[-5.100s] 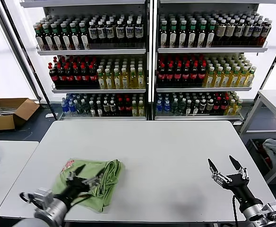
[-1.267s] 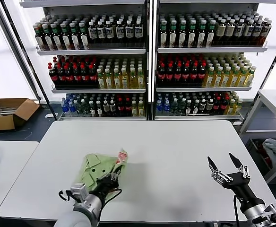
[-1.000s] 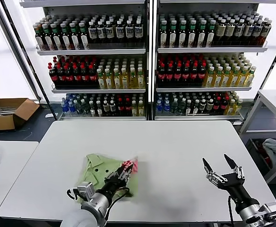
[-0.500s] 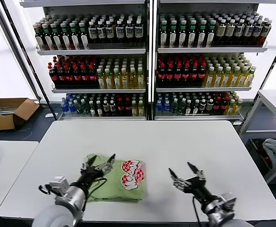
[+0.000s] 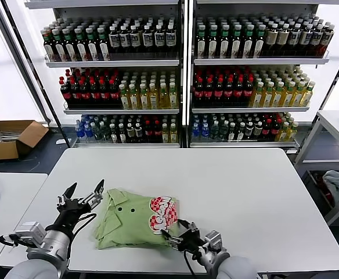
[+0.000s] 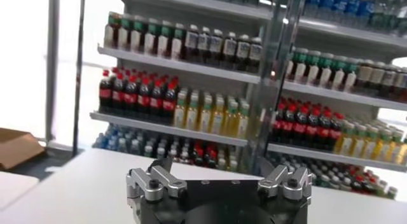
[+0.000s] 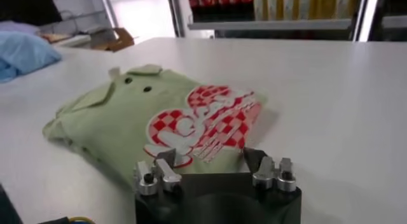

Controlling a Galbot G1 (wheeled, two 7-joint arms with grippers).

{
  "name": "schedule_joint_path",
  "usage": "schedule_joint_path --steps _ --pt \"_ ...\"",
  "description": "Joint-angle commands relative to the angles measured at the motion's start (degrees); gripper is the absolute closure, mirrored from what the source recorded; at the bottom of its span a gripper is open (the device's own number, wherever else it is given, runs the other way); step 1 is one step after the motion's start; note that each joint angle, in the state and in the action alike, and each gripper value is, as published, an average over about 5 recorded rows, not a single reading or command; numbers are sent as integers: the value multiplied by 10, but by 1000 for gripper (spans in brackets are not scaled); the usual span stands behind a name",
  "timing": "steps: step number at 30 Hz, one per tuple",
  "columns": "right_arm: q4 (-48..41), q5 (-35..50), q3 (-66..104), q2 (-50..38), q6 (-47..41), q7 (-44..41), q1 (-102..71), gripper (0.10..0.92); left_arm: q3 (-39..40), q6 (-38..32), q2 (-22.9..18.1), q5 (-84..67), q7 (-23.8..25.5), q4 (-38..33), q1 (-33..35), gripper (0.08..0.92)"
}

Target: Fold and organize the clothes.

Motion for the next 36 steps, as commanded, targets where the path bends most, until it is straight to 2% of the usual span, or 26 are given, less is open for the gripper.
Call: schedule_joint_path --steps 1,9,14,20,24,29,33,36 --pt "-39 -12 -80 -4 -39 10 53 365 -41 1 -14 19 4 -29 21 177" --pt "21 -26 -9 -39 -13 -28 18 598 -33 5 -21 20 0 -38 23 177" --pt "56 -48 62 -115 8 -82 -14 746 -36 8 -24 21 -2 -39 28 177" --pt "65 -24 174 -189 28 -107 -88 880 -36 11 -29 20 -4 -40 29 177" --pt "65 -23 230 -206 38 -101 -134 896 -32 12 -30 21 -4 -37 27 177" --pt "94 -33 269 -170 47 -80 -179 886 -25 15 -33 21 -4 -34 24 177" --pt "125 -43 291 -141 55 -67 -209 804 -25 17 -33 20 -4 -33 25 177" --pt "143 -39 292 -122 69 -49 -210 701 -27 17 -33 20 -5 -36 26 177"
